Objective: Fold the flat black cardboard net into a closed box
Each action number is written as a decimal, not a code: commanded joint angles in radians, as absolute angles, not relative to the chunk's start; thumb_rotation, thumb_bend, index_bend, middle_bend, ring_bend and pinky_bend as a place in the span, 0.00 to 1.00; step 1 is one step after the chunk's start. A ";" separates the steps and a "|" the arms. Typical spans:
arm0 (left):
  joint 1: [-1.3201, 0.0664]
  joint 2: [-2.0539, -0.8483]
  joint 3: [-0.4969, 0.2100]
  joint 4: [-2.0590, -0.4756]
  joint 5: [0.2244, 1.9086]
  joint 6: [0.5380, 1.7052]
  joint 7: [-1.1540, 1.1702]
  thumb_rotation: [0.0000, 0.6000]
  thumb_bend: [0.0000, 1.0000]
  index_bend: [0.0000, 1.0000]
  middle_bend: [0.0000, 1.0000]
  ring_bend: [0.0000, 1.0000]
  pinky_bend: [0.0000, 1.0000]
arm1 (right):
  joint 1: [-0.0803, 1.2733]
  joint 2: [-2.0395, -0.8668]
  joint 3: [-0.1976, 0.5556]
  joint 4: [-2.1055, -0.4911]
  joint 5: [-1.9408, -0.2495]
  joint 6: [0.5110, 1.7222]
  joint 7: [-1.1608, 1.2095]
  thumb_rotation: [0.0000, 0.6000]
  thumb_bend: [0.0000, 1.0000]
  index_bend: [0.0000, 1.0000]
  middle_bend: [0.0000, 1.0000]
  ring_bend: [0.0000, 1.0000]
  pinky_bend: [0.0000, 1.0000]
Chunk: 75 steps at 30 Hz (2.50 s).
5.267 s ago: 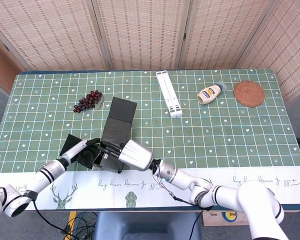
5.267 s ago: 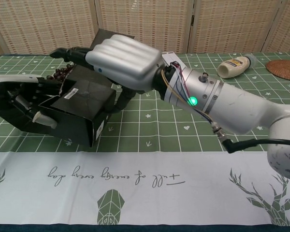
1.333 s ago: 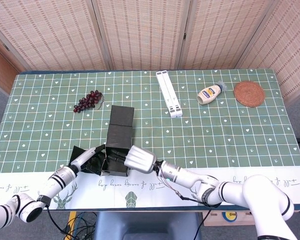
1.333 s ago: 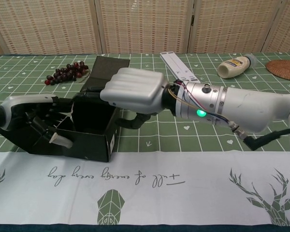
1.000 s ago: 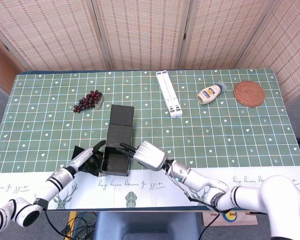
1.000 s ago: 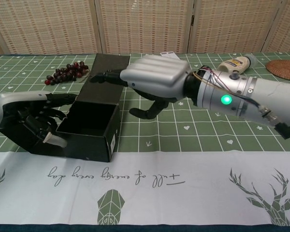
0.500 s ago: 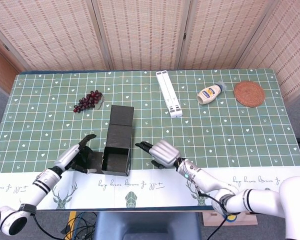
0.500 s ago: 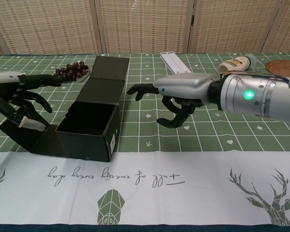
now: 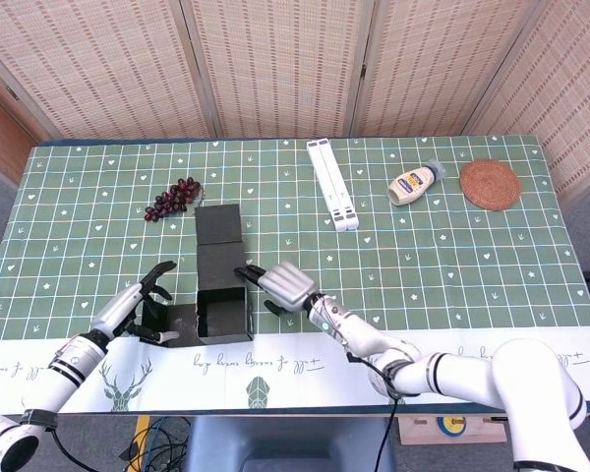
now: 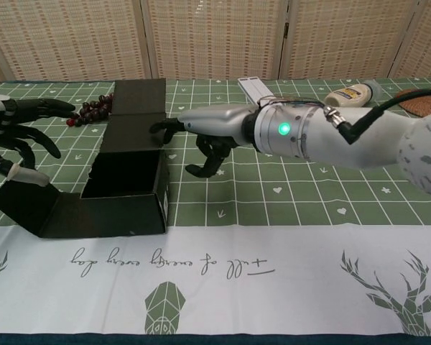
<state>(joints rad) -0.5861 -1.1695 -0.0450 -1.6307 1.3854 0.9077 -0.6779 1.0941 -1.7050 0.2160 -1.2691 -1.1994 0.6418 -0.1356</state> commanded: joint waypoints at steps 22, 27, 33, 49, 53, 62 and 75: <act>-0.565 -1.147 -0.066 -1.643 1.408 0.925 -0.699 1.00 0.12 0.02 0.00 0.31 0.50 | 1.003 -1.669 0.221 -1.390 -1.011 0.595 0.052 1.00 0.00 0.00 0.07 0.73 1.00; -0.561 -1.145 -0.068 -1.649 1.408 0.927 -0.696 1.00 0.12 0.02 0.00 0.31 0.50 | 1.012 -1.707 0.250 -1.363 -0.955 0.560 0.104 1.00 0.00 0.00 0.05 0.73 1.00; -0.555 -1.148 -0.070 -1.644 1.406 0.929 -0.704 1.00 0.12 0.02 0.00 0.31 0.50 | 1.026 -1.775 0.279 -1.309 -0.935 0.569 0.133 1.00 0.00 0.00 0.05 0.73 1.00; -0.534 -1.147 -0.073 -1.626 1.418 0.953 -0.736 1.00 0.12 0.02 0.00 0.31 0.50 | 1.048 -1.921 0.319 -1.175 -0.958 0.585 0.182 1.00 0.00 0.00 0.09 0.73 1.00; -0.525 -1.146 -0.074 -1.623 1.417 0.964 -0.743 1.00 0.12 0.02 0.00 0.31 0.50 | 1.043 -1.972 0.341 -1.131 -0.964 0.614 0.206 1.00 0.02 0.00 0.14 0.73 1.00; -0.493 -1.154 -0.092 -1.608 1.383 1.023 -0.690 1.00 0.12 0.04 0.00 0.31 0.50 | 1.028 -2.028 0.372 -1.078 -0.983 0.654 0.237 1.00 0.11 0.09 0.28 0.74 1.00; -0.429 -1.198 -0.146 -1.548 1.257 1.141 -0.474 1.00 0.12 0.04 0.00 0.31 0.50 | 0.909 -1.864 0.421 -1.279 -1.053 0.740 0.348 1.00 0.11 0.12 0.32 0.74 1.00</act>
